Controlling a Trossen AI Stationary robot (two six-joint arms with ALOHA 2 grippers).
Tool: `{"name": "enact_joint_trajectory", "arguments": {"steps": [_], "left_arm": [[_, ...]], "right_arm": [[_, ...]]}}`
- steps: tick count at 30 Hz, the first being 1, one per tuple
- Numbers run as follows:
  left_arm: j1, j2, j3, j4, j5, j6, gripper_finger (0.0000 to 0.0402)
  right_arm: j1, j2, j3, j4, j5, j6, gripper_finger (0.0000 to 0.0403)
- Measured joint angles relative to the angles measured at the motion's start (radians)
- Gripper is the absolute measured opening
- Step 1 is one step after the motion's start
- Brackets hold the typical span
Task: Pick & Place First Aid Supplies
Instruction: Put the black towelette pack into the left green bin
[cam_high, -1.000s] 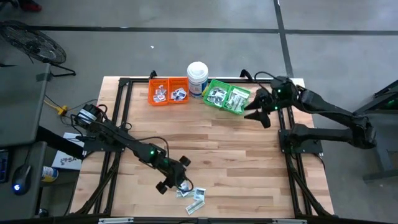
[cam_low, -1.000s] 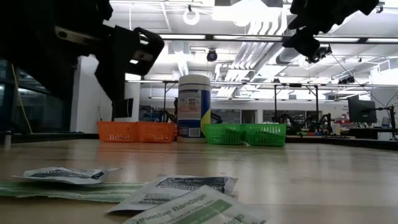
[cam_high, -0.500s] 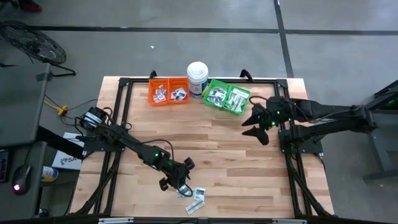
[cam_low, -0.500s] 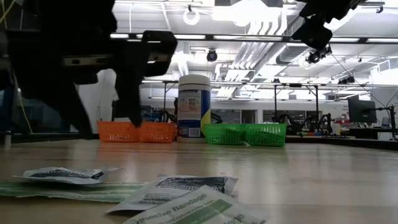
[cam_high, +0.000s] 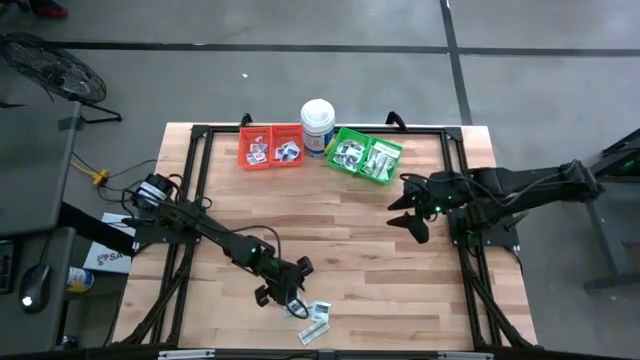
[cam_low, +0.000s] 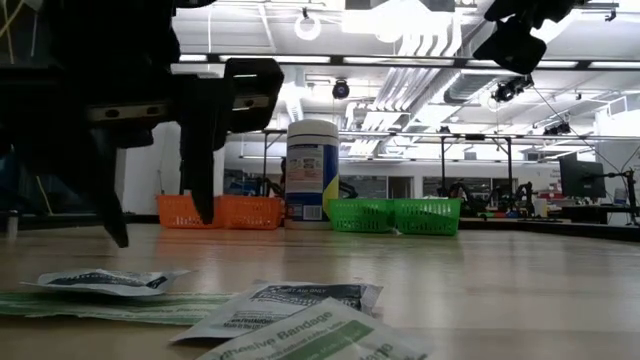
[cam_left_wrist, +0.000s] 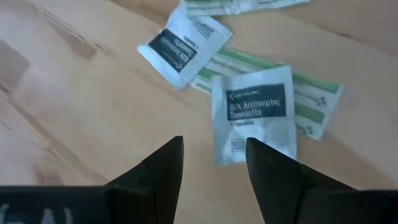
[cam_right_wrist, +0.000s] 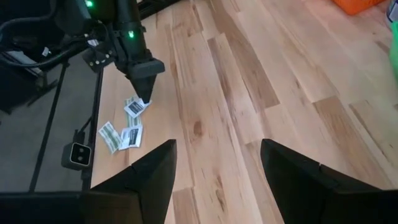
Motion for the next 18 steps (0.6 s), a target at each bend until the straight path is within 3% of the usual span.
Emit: {"name": "enact_joint_trajectory", "arguments": {"steps": [13, 18], "left_arm": [[0.0, 0.114, 0.006, 0.081, 0.03, -0.021, 0.0169], [0.0, 0.144, 0.006, 0.067, 0.036, -0.072, 0.0137]], "right_arm": [[0.062, 0.012, 0.0, 0.04, 0.056, 0.05, 0.0226], [0.083, 0.012, 0.0, 0.04, 0.077, 0.067, 0.0226]]}}
